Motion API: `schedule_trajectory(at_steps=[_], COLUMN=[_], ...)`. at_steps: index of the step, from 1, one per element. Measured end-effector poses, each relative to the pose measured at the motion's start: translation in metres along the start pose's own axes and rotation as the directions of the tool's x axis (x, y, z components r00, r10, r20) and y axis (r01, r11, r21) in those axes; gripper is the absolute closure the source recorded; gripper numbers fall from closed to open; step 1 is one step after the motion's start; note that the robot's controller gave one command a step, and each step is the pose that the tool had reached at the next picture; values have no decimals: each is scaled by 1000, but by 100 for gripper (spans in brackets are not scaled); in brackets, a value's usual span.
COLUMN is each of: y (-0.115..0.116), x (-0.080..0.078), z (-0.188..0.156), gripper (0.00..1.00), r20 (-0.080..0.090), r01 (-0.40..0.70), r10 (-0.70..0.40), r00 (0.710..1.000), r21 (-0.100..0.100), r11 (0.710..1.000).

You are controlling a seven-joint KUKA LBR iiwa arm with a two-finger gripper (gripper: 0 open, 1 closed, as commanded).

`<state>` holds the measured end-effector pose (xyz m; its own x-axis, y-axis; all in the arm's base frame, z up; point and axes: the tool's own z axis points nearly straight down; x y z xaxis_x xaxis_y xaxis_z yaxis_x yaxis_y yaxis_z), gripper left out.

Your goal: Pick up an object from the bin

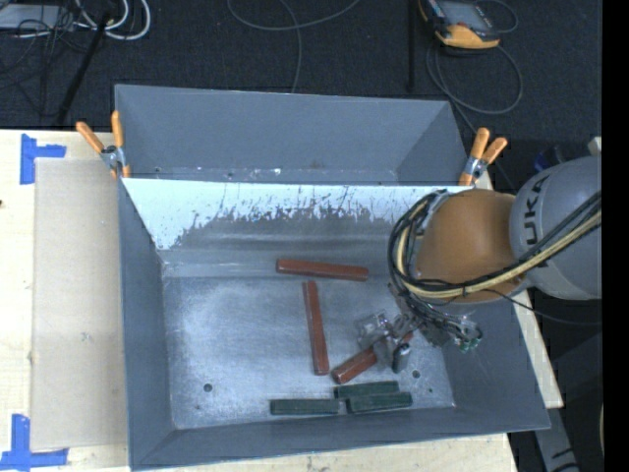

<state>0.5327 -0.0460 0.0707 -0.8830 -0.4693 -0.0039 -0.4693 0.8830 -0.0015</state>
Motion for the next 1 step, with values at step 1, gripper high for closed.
schedule_trajectory(at_steps=[1], y=[0], x=[-2], z=[-53], gripper=[100], r20=[1], r01=[-3], r10=[3], r00=[1000], r21=[0], r11=[1000])
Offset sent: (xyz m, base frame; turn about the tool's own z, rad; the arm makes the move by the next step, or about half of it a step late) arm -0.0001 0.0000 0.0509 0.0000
